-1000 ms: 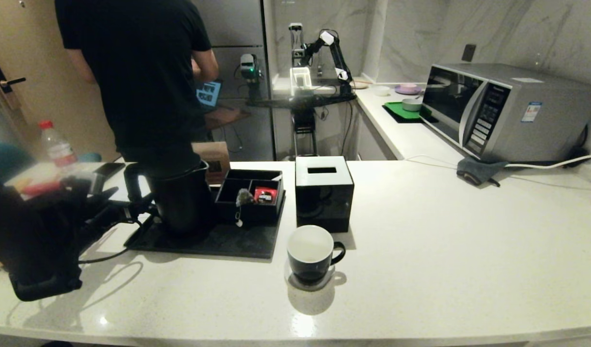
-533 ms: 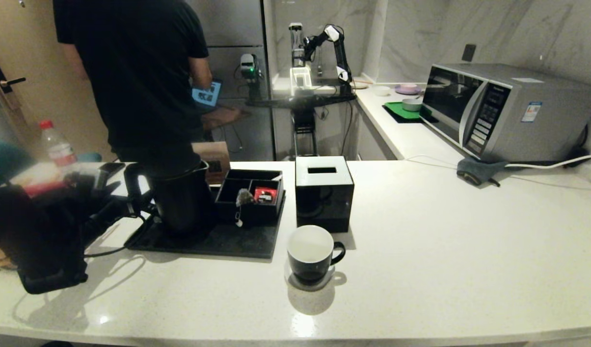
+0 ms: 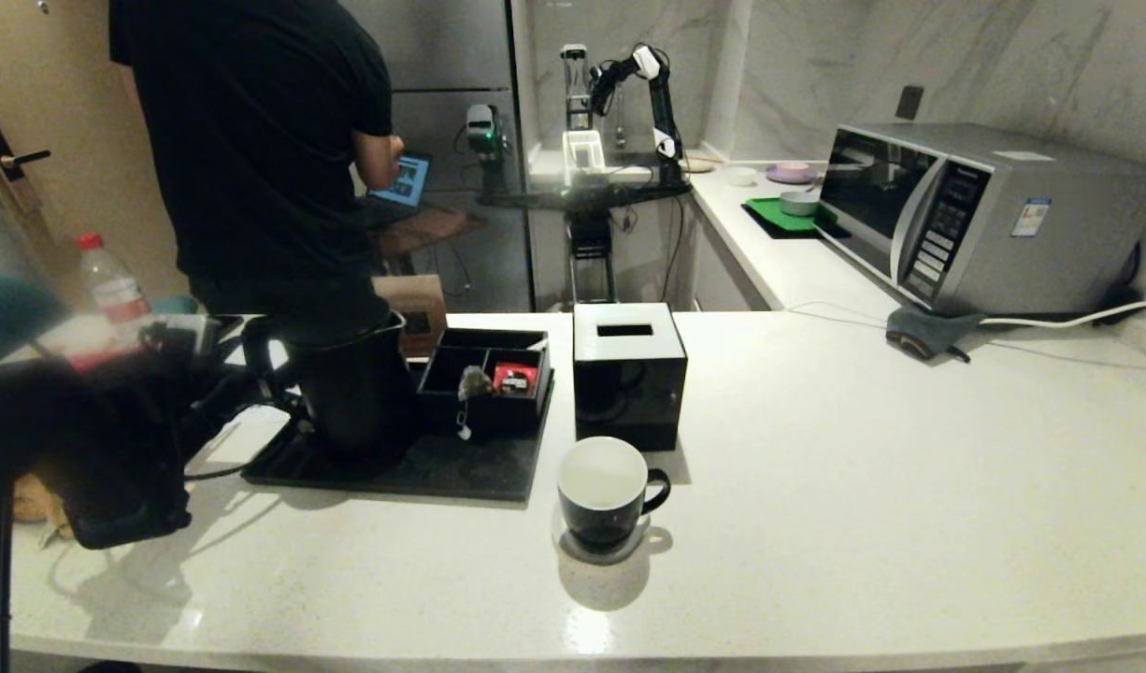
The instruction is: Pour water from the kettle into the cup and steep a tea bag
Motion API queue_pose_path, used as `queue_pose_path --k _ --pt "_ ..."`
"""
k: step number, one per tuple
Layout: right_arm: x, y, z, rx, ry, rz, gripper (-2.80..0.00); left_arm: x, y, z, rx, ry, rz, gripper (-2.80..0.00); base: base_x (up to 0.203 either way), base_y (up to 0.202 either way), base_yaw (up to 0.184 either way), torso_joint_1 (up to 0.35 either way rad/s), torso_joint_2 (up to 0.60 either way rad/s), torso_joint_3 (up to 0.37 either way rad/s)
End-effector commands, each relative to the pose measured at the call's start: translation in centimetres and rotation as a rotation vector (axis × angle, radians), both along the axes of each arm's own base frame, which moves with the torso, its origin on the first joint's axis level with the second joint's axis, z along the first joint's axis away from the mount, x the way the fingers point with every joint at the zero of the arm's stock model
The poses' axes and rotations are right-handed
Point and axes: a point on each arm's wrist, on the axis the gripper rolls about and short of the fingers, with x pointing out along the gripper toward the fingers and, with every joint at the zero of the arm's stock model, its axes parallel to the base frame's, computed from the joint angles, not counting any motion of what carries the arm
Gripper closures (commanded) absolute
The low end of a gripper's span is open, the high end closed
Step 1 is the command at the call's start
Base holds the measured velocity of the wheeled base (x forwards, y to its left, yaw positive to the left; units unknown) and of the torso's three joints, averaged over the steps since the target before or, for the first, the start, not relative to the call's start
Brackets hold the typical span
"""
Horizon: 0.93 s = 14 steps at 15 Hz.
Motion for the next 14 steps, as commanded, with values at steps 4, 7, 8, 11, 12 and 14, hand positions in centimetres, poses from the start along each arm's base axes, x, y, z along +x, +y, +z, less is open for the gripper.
queue_pose_path --k 4,7,8,11,12,14 --pt "0.0 0.0 0.0 0.000 0.001 0.000 0.00 0.6 0.0 0.0 0.014 -0.051 -0.006 -2.80 0.000 0.000 0.000 0.000 0.00 0.000" --pt "0.0 0.0 0.0 0.000 0.001 0.000 0.00 1.3 -0.4 0.0 -0.003 -0.068 -0.023 -2.80 0.000 0.000 0.000 0.000 0.00 0.000" --pt "0.0 0.0 0.0 0.000 0.001 0.000 0.00 1.4 -0.5 0.2 -0.003 -0.075 -0.024 -2.80 0.000 0.000 0.000 0.000 0.00 0.000" --pt "0.0 0.0 0.0 0.000 0.001 0.000 0.00 1.6 -0.5 0.5 -0.012 -0.087 -0.029 -2.80 0.000 0.000 0.000 0.000 0.00 0.000" --pt "0.0 0.0 0.0 0.000 0.001 0.000 0.00 1.7 -0.5 0.7 -0.010 -0.095 -0.031 -2.80 0.000 0.000 0.000 0.000 0.00 0.000" --pt "0.0 0.0 0.0 0.000 0.001 0.000 0.00 1.7 -0.5 1.2 -0.007 -0.107 -0.030 -2.80 0.000 0.000 0.000 0.000 0.00 0.000"
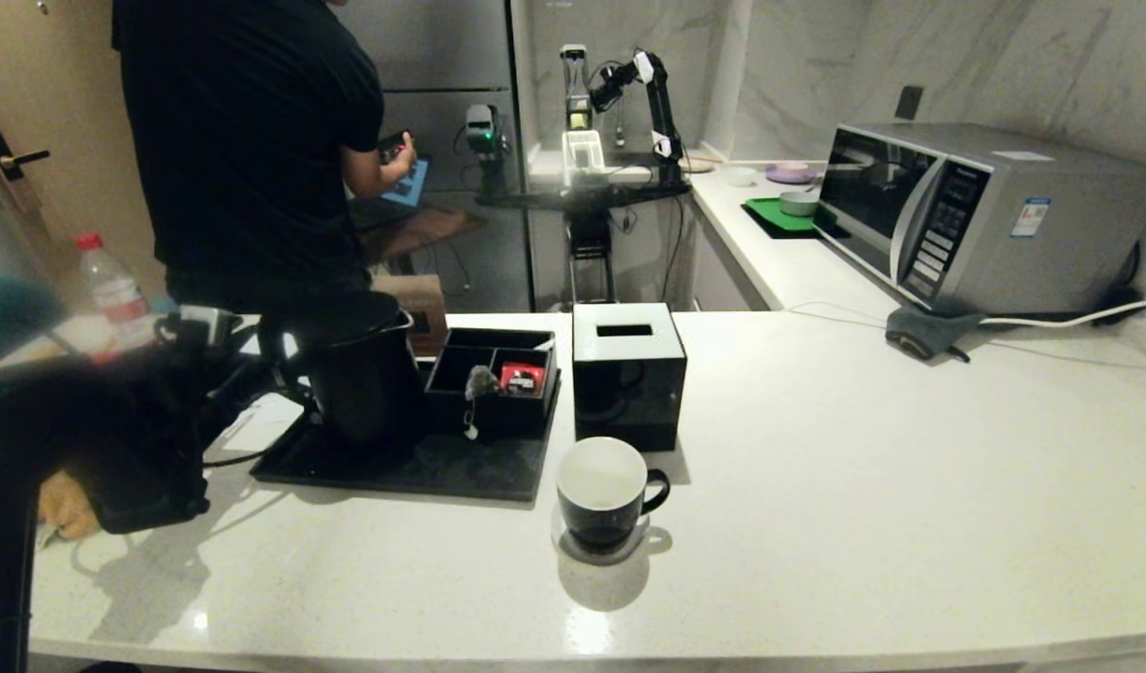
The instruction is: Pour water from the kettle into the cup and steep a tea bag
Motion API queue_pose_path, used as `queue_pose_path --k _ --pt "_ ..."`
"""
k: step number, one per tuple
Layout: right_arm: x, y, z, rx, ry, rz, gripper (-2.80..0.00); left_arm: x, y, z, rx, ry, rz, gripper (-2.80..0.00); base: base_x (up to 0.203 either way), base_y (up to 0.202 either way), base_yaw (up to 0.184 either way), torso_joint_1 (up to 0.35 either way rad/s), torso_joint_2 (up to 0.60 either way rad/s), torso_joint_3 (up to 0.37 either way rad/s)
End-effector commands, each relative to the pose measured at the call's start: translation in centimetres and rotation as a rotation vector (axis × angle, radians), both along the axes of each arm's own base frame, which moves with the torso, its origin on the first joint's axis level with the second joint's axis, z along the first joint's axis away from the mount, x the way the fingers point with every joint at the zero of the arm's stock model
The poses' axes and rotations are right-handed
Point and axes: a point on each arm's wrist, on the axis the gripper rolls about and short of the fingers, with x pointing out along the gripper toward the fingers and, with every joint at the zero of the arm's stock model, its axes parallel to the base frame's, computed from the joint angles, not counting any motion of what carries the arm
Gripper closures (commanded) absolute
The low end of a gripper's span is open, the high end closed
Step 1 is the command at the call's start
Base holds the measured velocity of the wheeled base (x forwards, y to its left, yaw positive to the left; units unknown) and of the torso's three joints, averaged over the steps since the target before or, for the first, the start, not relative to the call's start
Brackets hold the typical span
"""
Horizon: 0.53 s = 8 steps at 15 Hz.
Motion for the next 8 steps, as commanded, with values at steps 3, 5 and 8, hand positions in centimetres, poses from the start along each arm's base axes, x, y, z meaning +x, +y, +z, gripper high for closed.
queue_pose_path --k 3,5,8 --pt "0.01 0.00 0.01 0.000 0.001 0.000 0.00 -0.23 0.14 1.75 0.023 -0.076 0.004 -2.80 0.000 0.000 0.000 0.000 0.00 0.000" --pt "0.01 0.00 0.01 0.000 0.001 0.000 0.00 -0.25 0.06 1.85 0.008 -0.076 0.000 -2.80 0.000 0.000 0.000 0.000 0.00 0.000" --pt "0.01 0.00 0.01 0.000 0.001 0.000 0.00 -0.29 0.05 1.79 0.004 -0.073 -0.001 -2.80 0.000 0.000 0.000 0.000 0.00 0.000"
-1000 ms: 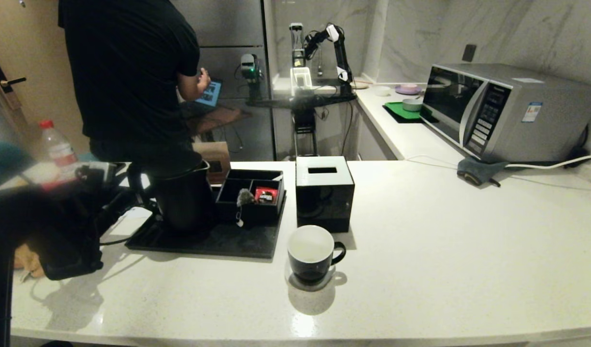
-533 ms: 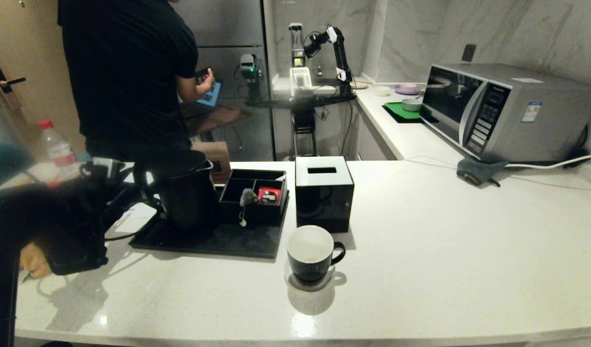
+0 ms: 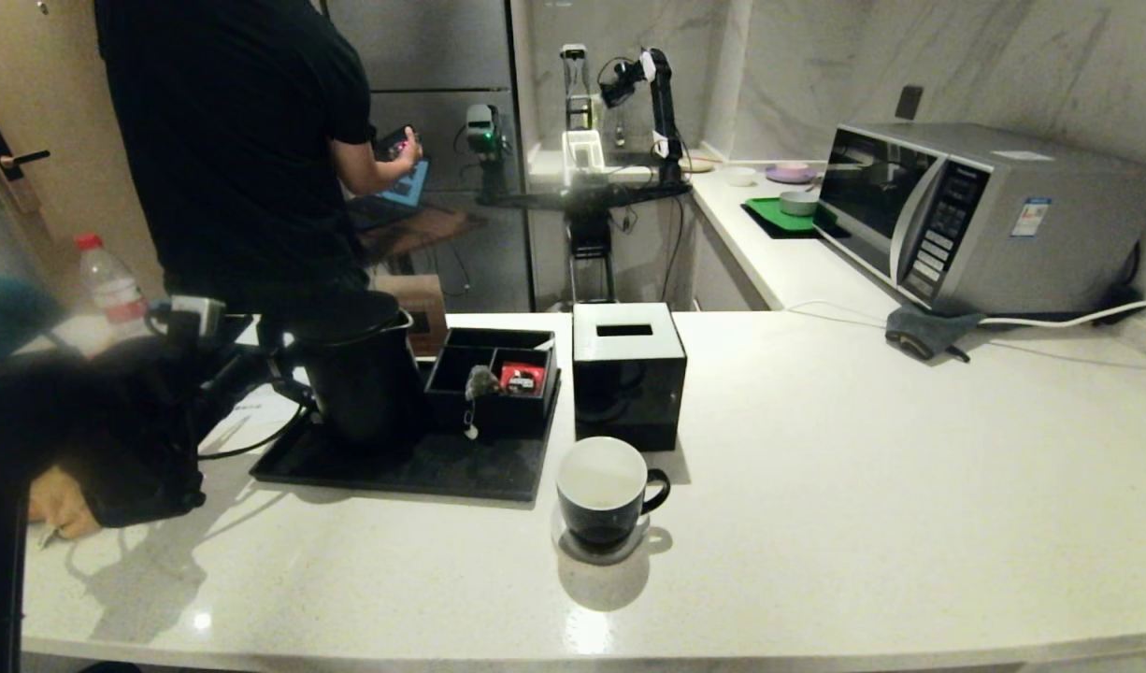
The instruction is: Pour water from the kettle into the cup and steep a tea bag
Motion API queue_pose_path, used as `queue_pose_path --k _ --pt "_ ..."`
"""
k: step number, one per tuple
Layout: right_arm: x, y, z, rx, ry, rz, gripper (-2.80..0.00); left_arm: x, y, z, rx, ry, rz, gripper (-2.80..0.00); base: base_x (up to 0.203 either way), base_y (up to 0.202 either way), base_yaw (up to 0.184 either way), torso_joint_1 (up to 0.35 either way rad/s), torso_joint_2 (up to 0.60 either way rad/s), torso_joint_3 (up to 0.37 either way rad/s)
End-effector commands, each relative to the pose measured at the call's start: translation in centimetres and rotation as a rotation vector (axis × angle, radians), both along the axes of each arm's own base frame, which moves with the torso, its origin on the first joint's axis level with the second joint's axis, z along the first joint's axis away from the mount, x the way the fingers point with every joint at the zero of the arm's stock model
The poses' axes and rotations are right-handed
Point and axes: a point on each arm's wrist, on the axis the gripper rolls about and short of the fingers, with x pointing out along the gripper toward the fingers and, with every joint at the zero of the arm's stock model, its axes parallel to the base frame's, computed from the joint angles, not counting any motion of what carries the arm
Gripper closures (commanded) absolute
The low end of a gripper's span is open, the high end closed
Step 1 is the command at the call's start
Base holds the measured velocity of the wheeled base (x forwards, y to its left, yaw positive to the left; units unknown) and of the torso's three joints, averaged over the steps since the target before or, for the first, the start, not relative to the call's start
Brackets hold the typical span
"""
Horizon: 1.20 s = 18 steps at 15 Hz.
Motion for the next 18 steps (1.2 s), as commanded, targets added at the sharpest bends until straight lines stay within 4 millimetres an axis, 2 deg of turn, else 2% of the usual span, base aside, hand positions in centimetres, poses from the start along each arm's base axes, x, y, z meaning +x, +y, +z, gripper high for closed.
queue_pose_path --k 1,9,10,18 --pt "0.01 0.00 0.01 0.001 0.001 0.000 0.00 -0.16 -0.05 0.69 0.014 -0.049 -0.002 -2.80 0.000 0.000 0.000 0.000 0.00 0.000" --pt "0.01 0.00 0.01 0.001 0.001 0.000 0.00 -0.08 -0.10 0.60 0.014 -0.049 -0.003 -2.80 0.000 0.000 0.000 0.000 0.00 0.000" --pt "0.01 0.00 0.01 0.001 0.001 0.000 0.00 -0.07 -0.09 0.55 0.014 -0.047 -0.003 0.00 0.000 0.000 0.000 0.000 0.00 0.000" --pt "0.01 0.00 0.01 0.001 0.001 0.000 0.00 -0.14 -0.12 0.19 0.012 -0.036 -0.003 0.00 0.000 0.000 0.000 0.000 0.00 0.000"
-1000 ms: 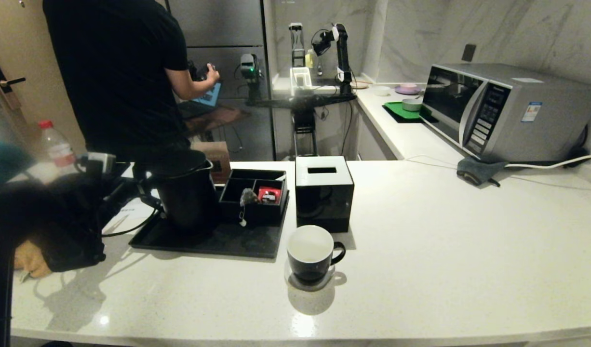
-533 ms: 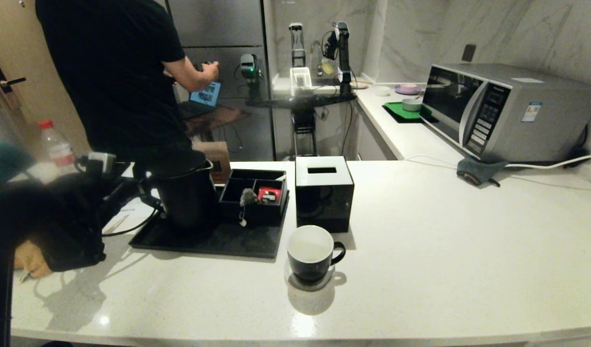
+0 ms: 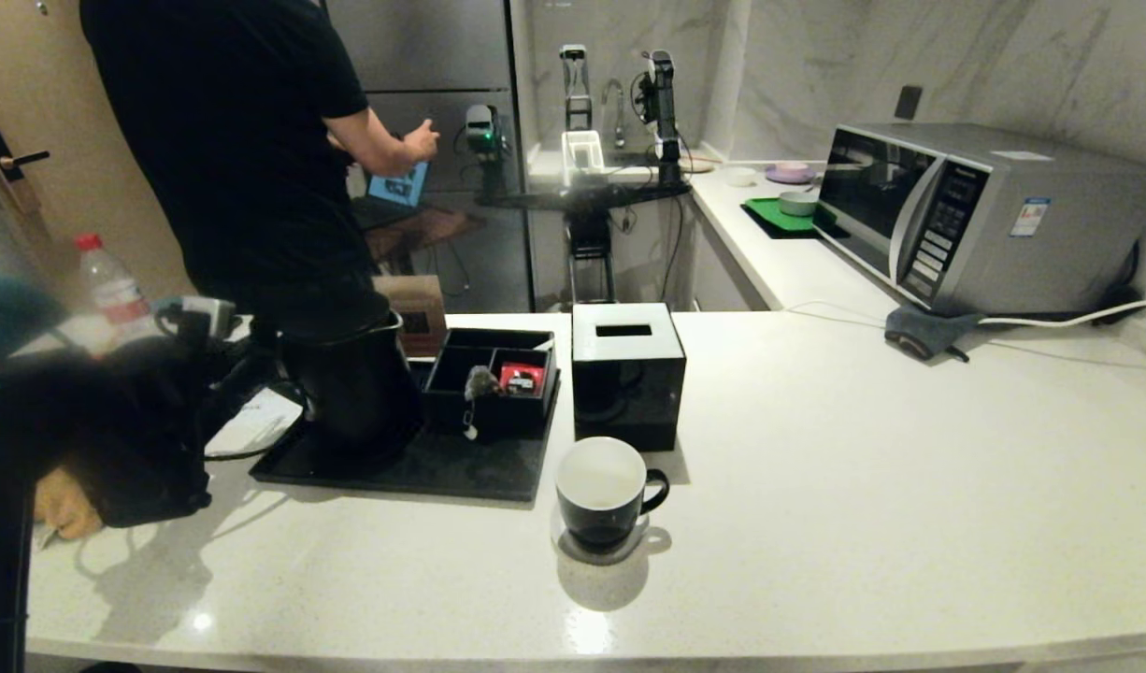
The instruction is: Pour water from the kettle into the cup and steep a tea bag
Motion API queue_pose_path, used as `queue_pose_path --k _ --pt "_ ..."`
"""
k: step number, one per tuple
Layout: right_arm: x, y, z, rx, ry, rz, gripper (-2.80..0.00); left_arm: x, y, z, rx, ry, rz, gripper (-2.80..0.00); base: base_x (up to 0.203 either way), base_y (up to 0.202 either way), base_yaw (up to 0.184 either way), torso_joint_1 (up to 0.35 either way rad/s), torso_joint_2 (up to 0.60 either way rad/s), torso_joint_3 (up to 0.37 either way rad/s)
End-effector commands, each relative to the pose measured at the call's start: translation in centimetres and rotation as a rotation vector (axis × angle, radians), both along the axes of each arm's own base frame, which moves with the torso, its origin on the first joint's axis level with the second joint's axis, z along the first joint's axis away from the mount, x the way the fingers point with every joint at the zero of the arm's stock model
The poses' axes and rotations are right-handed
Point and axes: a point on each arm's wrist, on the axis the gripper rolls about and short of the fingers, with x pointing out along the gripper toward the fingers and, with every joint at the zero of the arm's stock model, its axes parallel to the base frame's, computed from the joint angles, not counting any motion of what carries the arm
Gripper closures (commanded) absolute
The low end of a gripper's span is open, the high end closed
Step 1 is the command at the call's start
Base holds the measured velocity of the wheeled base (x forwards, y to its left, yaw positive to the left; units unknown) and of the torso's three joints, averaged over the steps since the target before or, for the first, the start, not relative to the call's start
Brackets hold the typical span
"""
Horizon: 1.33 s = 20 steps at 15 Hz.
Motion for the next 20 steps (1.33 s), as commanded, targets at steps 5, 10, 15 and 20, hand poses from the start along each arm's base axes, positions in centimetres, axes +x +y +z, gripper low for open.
queue_pose_path --k 5,10,15,20 --pt "0.0 0.0 0.0 0.000 0.001 0.000 0.00 -0.2 0.0 0.3 0.010 -0.039 -0.002 0.00 0.000 0.000 0.000 0.000 0.00 0.000" --pt "0.0 0.0 0.0 0.000 0.001 0.000 0.00 -0.2 -0.1 0.8 0.014 -0.050 -0.001 0.00 0.000 0.000 0.000 0.000 0.00 0.000" --pt "0.0 0.0 0.0 0.000 0.001 0.000 0.00 -0.6 -0.1 1.9 0.020 -0.068 0.008 0.00 0.000 0.000 0.000 0.000 0.00 0.000" --pt "0.0 0.0 0.0 0.000 0.001 0.000 0.00 -1.5 -0.3 2.8 0.018 -0.065 0.012 0.00 0.000 0.000 0.000 0.000 0.00 0.000"
